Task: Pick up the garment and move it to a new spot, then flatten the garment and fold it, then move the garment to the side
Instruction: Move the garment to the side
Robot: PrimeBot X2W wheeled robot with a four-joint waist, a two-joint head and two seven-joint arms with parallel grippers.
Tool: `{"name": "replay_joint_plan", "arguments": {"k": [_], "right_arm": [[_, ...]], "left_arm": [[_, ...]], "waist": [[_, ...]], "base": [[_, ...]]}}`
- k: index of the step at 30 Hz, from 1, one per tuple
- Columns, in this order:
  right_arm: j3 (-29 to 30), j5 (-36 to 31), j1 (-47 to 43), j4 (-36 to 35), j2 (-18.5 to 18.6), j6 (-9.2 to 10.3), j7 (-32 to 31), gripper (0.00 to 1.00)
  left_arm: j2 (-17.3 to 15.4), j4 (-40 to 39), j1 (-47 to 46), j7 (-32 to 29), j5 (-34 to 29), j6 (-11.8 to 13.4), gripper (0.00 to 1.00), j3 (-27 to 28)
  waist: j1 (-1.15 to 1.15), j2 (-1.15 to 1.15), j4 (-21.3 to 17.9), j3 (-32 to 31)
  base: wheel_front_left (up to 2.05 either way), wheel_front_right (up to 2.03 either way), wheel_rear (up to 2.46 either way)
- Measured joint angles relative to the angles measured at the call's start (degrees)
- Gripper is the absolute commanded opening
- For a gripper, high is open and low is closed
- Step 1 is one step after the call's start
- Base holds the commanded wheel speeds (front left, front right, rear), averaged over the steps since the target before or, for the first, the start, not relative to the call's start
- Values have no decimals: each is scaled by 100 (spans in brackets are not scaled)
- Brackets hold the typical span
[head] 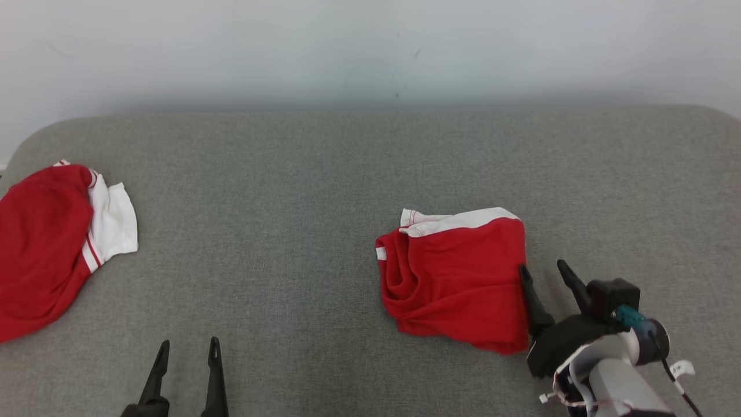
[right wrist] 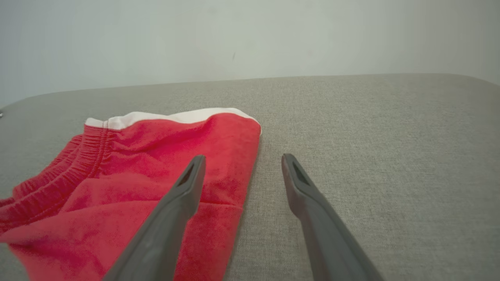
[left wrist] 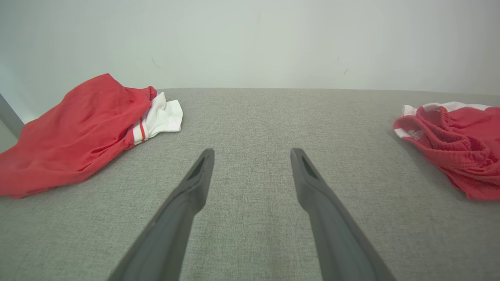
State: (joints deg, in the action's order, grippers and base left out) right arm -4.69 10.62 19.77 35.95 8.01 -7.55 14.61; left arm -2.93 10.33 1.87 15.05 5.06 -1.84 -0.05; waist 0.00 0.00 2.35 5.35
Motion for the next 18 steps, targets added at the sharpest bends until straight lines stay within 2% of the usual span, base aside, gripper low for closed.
{"name": "replay_joint_plan", "arguments": {"k": [9,15,16,17,18], "right_arm": [[-103,382,1227,2071,81,1,-129,100],[-397,756,1503,2592,-38,18,-192,100],[-468,846,1522,2630,-59,18,-208,71],[-555,931,1533,2651,-78,19,-249,38],[-636,1029,1539,2663,-91,19,-275,17]], "left_arm": [[2,29,-240,0,8,10,100,-113],[1,38,-310,0,16,34,100,-162],[1,38,-310,0,19,35,100,-164],[1,40,-310,0,25,42,100,-163],[0,41,-310,0,30,43,100,-169]], "waist": [[0,0,206,333],[0,0,326,409],[0,0,328,406],[0,0,323,400],[0,0,316,393]], "base": [[0,0,0],[0,0,0],[0,0,0],[0,0,0],[0,0,0]]}}
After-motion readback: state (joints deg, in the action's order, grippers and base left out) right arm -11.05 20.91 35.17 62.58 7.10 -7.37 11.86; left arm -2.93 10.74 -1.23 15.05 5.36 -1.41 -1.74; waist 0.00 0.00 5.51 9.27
